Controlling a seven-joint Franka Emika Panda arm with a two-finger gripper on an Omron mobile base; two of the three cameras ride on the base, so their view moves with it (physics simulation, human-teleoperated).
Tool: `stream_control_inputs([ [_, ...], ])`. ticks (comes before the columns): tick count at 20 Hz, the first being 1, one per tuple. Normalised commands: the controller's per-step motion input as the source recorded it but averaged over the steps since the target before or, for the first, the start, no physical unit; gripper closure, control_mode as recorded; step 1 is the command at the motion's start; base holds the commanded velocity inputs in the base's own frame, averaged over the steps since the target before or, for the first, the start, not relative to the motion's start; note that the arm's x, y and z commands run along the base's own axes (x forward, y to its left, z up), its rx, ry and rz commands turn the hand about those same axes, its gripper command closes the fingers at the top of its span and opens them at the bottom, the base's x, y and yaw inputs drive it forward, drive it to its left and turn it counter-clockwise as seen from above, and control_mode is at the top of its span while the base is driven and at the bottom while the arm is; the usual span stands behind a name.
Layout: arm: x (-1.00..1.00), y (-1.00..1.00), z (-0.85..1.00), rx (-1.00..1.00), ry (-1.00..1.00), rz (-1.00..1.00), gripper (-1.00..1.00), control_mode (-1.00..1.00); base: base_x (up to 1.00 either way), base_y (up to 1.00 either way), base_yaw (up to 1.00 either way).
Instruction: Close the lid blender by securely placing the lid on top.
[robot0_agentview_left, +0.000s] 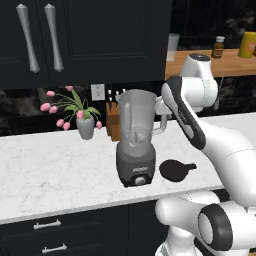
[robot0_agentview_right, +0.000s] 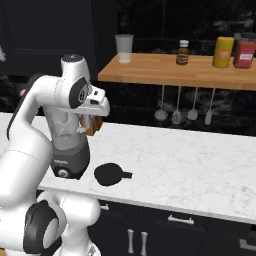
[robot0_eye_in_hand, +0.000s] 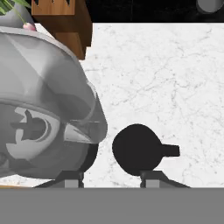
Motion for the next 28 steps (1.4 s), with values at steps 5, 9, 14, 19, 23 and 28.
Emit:
stream_control_inputs([
  [5, -0.03, -0.61, -0.02, 0.04, -0.05, 0.04, -1.00, -1.00, 0.00, 0.00, 0.00],
  [9, -0.09, -1.00, -0.09, 0.04, -0.16, 0.32, -1.00, -1.00, 0.00, 0.00, 0.00],
  [14, -0.01, -1.00, -0.18, 0.00, -0.12, 0.53, -1.00, -1.00, 0.00, 0.00, 0.00],
  [19, -0.01, -0.73, -0.42, -0.02, -0.10, 0.77, -1.00, -1.00, 0.00, 0.00, 0.00],
  [23, 0.00, -0.27, -0.57, -0.05, 0.00, 0.67, -1.00, -1.00, 0.00, 0.00, 0.00],
  [28, -0.10, -0.07, -0.55, -0.01, 0.00, 0.61, -1.00, -1.00, 0.00, 0.00, 0.00],
])
